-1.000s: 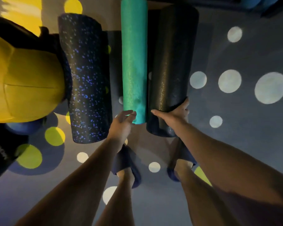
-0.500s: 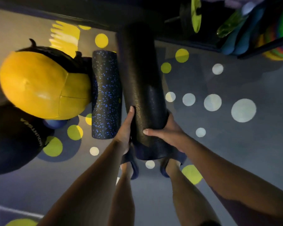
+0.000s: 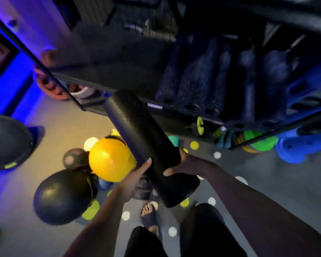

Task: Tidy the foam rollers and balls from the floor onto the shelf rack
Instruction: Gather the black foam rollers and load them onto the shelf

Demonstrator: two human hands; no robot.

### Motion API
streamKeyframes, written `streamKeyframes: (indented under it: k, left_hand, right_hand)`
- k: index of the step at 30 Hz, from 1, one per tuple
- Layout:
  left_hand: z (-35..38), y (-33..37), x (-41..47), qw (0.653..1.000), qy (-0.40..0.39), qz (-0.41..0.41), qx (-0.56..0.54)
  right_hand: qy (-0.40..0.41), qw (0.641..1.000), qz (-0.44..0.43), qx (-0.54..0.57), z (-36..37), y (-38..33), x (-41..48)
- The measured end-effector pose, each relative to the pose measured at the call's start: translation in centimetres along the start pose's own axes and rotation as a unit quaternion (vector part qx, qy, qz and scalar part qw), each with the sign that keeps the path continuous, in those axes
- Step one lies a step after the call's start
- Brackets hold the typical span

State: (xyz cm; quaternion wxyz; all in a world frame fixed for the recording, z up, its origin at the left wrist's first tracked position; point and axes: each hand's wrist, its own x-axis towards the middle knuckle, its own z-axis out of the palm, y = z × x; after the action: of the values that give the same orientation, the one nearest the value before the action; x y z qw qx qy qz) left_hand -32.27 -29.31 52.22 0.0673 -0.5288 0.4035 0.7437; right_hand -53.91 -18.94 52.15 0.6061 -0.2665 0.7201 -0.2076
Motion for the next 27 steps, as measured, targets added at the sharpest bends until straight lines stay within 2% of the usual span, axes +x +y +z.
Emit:
streamKeyframes:
  k: [5,9,11,14,17,19,21,23,27]
  left_hand:
    - [3.4,6.2,-2.6,0.993,-0.010,0.113,0.044]
    - [9.2,10.8,-2.2,0.977,-0.030,0.187,0.100]
    - [13.0,12.6,-1.3,0.967,-0.046,0.200,0.149]
    - [19.1,14.8,-0.7,0.961,-0.078,0.171,0.202]
    - [24.2,16.1,0.7,0.967,-0.125,0.043,0.220]
    - [26.5,16.2,3.3,0.968,-0.157,-0.021,0.195]
    - [29.1,16.5,6.0,0.980,-0.141,-0.021,0.137]
    - [31.8,17.2,8.6,0.994,-0.091,-0.012,0.064]
    - [35.1,19.3,13.2,0.998,-0.037,0.036,-0.034]
  right_hand:
    - [0.118,0.980,-0.050,0.154,-1.9,-2.0,-6.3]
    - [0.225,0.921,-0.073,0.310,-6.2,-0.6,-9.0]
    - [0.269,0.900,-0.091,0.331,-9.4,0.5,-9.6]
    - [0.315,0.869,-0.106,0.367,-14.3,2.3,-10.2]
    - [0.345,0.850,-0.095,0.387,-19.1,5.1,-9.0]
    - [0.347,0.852,-0.082,0.384,-22.6,6.7,-7.1]
    - [0.363,0.851,-0.069,0.373,-25.8,7.4,-5.3]
    - [0.381,0.848,-0.062,0.364,-28.7,7.1,-4.0]
    - [0.408,0.851,-0.081,0.321,-34.1,6.4,-0.3]
